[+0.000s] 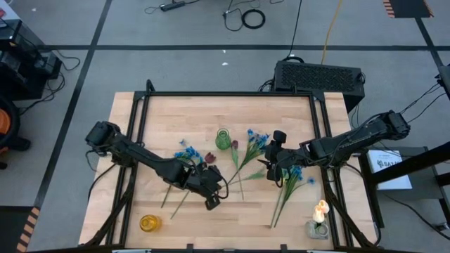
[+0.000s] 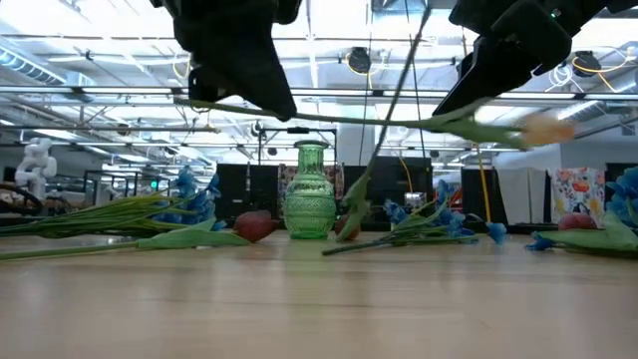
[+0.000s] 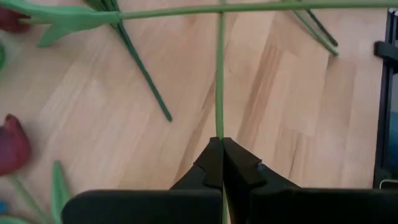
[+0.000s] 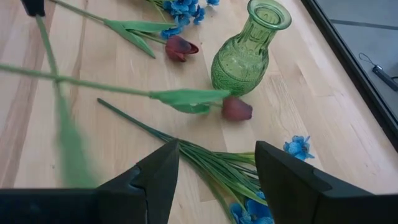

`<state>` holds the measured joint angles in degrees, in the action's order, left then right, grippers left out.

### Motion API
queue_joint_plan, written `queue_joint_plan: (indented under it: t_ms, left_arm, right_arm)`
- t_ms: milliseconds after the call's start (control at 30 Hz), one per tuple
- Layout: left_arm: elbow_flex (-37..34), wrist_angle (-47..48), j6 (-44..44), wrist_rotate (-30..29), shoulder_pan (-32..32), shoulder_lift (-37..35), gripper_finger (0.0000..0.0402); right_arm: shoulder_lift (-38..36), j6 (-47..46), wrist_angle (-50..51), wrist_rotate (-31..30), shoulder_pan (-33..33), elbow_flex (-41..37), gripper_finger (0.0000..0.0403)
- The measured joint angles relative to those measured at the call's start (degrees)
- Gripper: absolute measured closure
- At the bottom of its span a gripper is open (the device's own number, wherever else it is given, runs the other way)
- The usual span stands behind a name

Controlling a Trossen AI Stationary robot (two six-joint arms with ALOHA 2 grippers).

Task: Sort flowers into vase by color
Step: Put the yellow flower into the transparent vase

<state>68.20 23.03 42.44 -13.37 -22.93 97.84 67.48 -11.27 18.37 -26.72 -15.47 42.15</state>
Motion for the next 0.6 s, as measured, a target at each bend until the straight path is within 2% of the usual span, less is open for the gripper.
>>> queue_joint_plan:
  t_ms: [300,600]
  left_arm:
    - [0.03,-1.39,-1.37,-0.11,-2.63,-0.52,0.0401]
    - [0.04,-3.19,-0.95,-0.27,-6.29,-0.52,0.0401]
  right_arm:
    - [-0.8,-3.09,-0.54,-2.04,0.01,2.53,0.02]
    - [-3.39,-2.64,-0.39,-1.42,-1.68,4.37,0.02]
